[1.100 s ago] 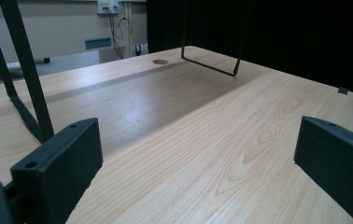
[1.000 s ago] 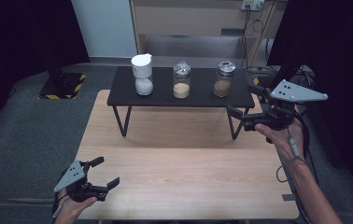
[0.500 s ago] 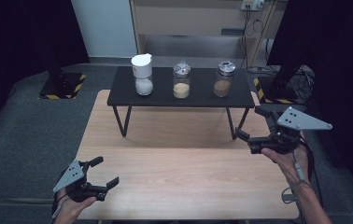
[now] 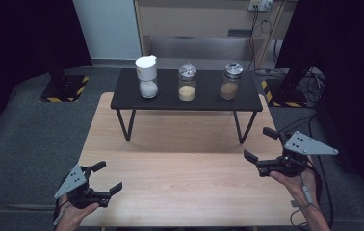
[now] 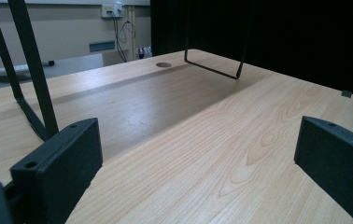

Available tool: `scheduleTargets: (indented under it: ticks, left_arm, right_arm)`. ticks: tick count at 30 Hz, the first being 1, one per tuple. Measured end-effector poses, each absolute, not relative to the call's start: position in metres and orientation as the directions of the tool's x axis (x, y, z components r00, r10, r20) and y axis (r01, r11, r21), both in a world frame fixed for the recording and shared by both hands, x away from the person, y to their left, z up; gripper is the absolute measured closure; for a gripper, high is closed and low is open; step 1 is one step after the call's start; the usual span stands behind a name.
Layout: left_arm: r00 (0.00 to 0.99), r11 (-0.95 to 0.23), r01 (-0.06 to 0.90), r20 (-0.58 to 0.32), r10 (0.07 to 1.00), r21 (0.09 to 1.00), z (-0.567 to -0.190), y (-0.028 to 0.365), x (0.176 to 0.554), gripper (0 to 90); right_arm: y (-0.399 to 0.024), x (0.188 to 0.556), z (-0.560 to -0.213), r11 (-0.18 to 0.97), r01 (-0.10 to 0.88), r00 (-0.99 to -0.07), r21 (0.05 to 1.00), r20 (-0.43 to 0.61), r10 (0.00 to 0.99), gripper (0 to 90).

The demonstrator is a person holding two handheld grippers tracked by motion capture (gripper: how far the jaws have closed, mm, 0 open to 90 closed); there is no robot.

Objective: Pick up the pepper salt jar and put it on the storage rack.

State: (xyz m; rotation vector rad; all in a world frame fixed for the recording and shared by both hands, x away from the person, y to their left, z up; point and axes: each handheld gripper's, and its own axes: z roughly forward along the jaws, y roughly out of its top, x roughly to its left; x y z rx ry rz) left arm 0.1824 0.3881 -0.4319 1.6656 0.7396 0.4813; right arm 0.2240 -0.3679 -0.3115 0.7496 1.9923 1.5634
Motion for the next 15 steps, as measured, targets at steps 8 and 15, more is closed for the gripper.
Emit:
scheduleTargets:
  ticks: [8, 15]
  left_arm:
    - [0.712, -0.109, 0.209, -0.075, 0.698, 0.972, -0.432, 0.388, 0.182, 0.0]
    - [0.711, -0.109, 0.207, -0.073, 0.700, 0.972, -0.432, 0.388, 0.182, 0.0]
  right_arm:
    - [-0.376, 0.216, -0.333, 0.193, 0.169, -0.725, 0.967, -0.011, 0.689, 4.7]
    - [-0.379, 0.209, -0.352, 0.204, 0.202, -0.724, 0.958, 0.005, 0.690, 4.6]
